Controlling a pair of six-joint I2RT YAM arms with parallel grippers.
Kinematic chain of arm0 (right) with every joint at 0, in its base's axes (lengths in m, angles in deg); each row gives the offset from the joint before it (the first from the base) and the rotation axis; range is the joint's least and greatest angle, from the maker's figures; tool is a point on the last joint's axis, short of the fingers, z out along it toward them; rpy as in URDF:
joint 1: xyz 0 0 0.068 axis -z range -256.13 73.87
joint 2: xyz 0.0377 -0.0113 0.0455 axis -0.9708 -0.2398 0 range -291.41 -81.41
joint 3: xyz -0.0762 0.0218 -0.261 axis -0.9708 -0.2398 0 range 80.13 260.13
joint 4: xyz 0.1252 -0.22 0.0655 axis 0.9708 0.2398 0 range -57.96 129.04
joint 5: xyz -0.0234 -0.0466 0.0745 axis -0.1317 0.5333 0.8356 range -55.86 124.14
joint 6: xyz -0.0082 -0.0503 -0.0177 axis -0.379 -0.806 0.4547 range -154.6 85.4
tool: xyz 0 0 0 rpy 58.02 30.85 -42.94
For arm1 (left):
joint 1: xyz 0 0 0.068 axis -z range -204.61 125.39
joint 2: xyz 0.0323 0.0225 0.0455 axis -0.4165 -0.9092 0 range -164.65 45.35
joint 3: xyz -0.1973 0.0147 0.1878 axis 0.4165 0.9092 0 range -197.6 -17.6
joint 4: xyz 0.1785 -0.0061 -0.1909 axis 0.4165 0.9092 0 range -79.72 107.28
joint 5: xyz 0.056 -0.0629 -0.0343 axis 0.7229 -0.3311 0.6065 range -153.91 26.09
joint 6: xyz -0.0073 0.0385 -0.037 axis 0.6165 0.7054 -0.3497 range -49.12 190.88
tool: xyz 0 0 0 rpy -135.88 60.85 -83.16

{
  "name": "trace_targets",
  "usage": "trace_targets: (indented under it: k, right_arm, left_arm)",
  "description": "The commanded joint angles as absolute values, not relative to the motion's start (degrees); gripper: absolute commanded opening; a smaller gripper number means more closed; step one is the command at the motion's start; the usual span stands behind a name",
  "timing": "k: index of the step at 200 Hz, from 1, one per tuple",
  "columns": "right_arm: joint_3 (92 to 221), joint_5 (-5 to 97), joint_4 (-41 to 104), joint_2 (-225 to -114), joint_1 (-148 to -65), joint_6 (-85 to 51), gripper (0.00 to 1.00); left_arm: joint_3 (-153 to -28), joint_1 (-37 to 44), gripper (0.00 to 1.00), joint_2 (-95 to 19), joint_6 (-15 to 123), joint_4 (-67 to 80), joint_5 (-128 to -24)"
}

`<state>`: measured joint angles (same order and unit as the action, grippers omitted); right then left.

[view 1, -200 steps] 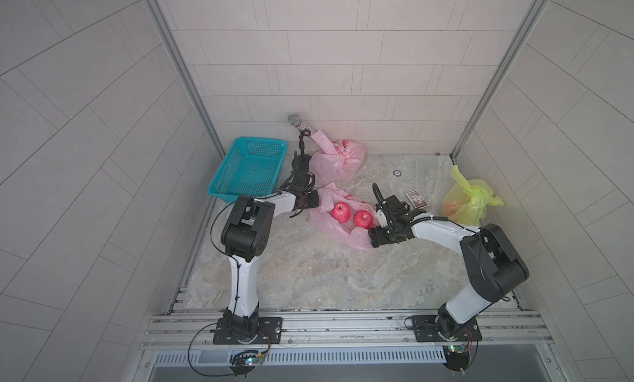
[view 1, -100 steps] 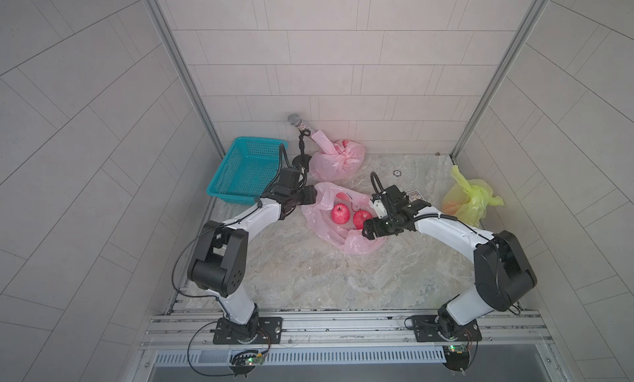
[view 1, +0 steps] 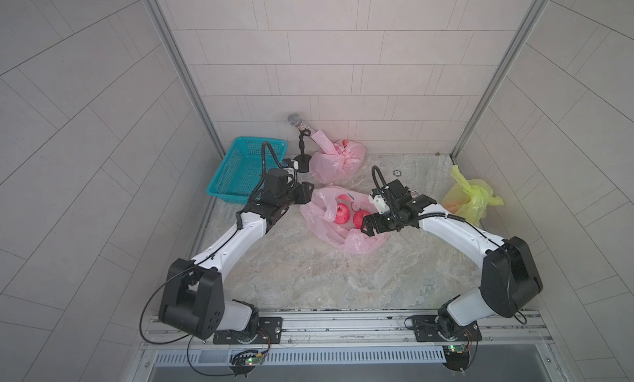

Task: Untie the knot of a plastic bag & take out the apple
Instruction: Adjust the plastic bag at the center of the board, then pick up the apple from the plastic bag.

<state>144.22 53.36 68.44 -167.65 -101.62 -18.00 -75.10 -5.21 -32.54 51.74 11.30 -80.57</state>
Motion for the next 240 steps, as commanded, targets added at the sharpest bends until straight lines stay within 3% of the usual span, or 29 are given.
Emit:
trace_targets:
  k: [1,24,59,99,133,159,197,240]
  right_arm:
    - [145.67,53.46,71.12,-165.28,-101.94,-19.04,0.99]
    - [146.54,53.43,71.63,-164.67,-101.50,-18.74,0.99]
    - [145.10,56.95,69.79,-163.15,-97.42,-16.54,0.99]
    - [144.71,59.29,69.30,-161.59,-94.60,-14.88,1.00]
    - [144.43,60.46,68.76,-161.90,-94.41,-14.70,1.00]
    - [144.04,60.64,68.30,-162.01,-94.34,-14.64,1.00]
    - [143.59,60.86,68.06,-162.10,-94.15,-14.64,1.00]
    - [143.35,61.37,67.99,-162.49,-93.36,-14.83,1.00]
  left_arm:
    - [-80.43,-0.12,0.53,-30.48,56.59,14.08,-81.42]
    - [-84.50,4.94,0.42,-31.33,57.25,16.34,-85.19]
    - [-90.14,12.64,0.14,-38.65,56.88,22.48,-90.24]
    - [-93.77,14.15,0.08,-45.97,54.97,31.35,-86.75]
    - [-99.08,13.23,0.15,-53.63,56.29,40.66,-82.16]
    - [-103.56,12.24,0.38,-59.46,58.02,44.28,-77.70]
    - [-106.69,10.91,0.53,-64.08,59.87,44.83,-71.27]
    - [-108.66,10.71,0.61,-66.22,62.45,43.62,-67.83]
